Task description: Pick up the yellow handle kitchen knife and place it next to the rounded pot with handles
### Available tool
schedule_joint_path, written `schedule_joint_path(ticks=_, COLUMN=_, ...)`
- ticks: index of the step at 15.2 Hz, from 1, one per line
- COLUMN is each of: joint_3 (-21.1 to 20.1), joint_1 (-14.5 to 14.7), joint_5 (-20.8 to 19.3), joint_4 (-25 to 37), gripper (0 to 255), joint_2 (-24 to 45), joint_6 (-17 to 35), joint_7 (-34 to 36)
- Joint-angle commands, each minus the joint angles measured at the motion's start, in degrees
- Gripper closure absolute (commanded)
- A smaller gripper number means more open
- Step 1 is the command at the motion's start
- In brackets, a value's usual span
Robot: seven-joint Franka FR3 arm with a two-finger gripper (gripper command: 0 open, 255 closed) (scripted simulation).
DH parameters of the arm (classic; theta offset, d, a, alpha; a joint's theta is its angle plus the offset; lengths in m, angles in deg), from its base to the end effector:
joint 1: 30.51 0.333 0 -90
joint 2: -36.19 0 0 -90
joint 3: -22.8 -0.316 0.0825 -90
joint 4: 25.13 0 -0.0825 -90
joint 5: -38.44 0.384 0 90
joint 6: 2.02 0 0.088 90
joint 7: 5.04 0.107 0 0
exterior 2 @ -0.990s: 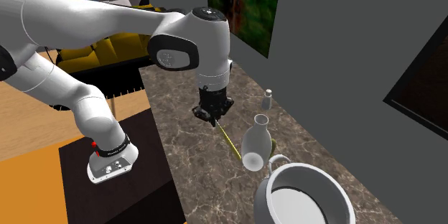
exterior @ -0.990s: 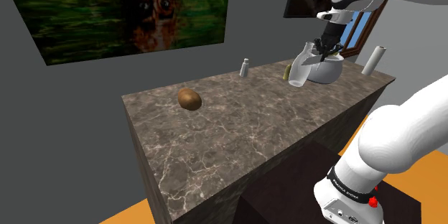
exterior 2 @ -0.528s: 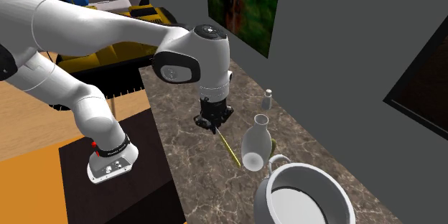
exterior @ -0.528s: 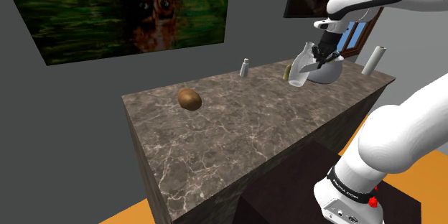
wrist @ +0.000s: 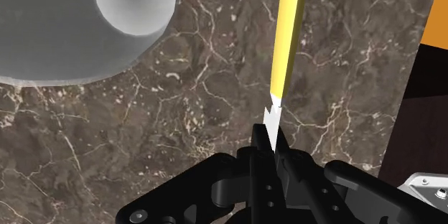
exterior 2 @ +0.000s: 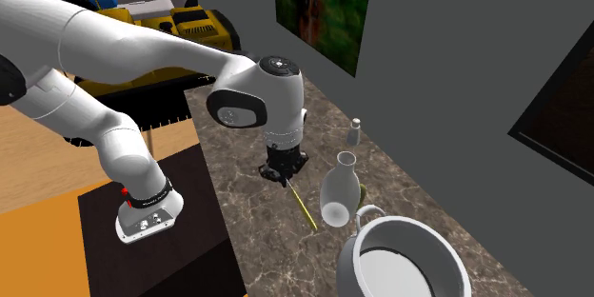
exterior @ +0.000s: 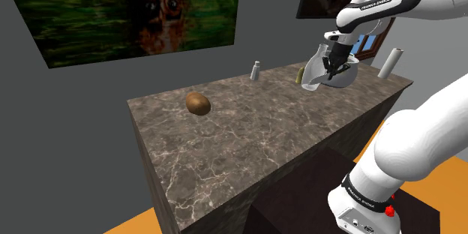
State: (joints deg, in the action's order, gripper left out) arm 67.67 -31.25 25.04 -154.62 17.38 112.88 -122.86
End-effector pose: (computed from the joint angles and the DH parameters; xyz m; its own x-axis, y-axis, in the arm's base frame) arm 0.3116 -0.3600 0.4524 0.1805 0.9834 0.0186 0.9836 -0.1806 0.0040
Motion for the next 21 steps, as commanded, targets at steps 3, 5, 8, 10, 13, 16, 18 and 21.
schedule_joint_path(ticks=3, joint_3=1.1, joint_1=0.3, joint_5=0.5, joint_4=-2.0, gripper=255, joint_2=1.4, joint_6=3.3, joint_7=-0.6)
schedule_joint_path(ticks=5, joint_3=1.6, joint_1=0.4, joint_5=0.8, joint_4=-3.0, gripper=255, joint_2=2.2, joint_6=5.0, joint_7=-0.9)
schedule_joint_path(ticks=8, joint_3=2.5, joint_1=0.7, joint_5=1.3, joint_4=-4.4, gripper=255, joint_2=3.6, joint_6=7.6, joint_7=-1.5)
schedule_joint_path(ticks=10, joint_3=3.0, joint_1=1.0, joint_5=1.8, joint_4=-5.3, gripper=255, joint_2=4.5, joint_6=9.3, joint_7=-1.9)
schedule_joint_path(ticks=13, joint_3=3.9, joint_1=1.4, joint_5=2.8, joint_4=-6.6, gripper=255, joint_2=6.2, joint_6=11.9, joint_7=-2.8)
schedule_joint_path(ticks=16, joint_3=4.9, joint_1=1.9, joint_5=4.1, joint_4=-7.7, gripper=255, joint_2=8.1, joint_6=14.5, joint_7=-3.9)
schedule_joint_path(ticks=18, joint_3=5.5, joint_1=2.3, joint_5=5.2, joint_4=-8.4, gripper=255, joint_2=9.5, joint_6=16.3, joint_7=-4.7)
schedule_joint_path(ticks=21, joint_3=6.1, joint_1=2.7, joint_5=6.4, joint_4=-9.1, gripper=255, joint_2=11.0, joint_6=18.0, joint_7=-5.7)
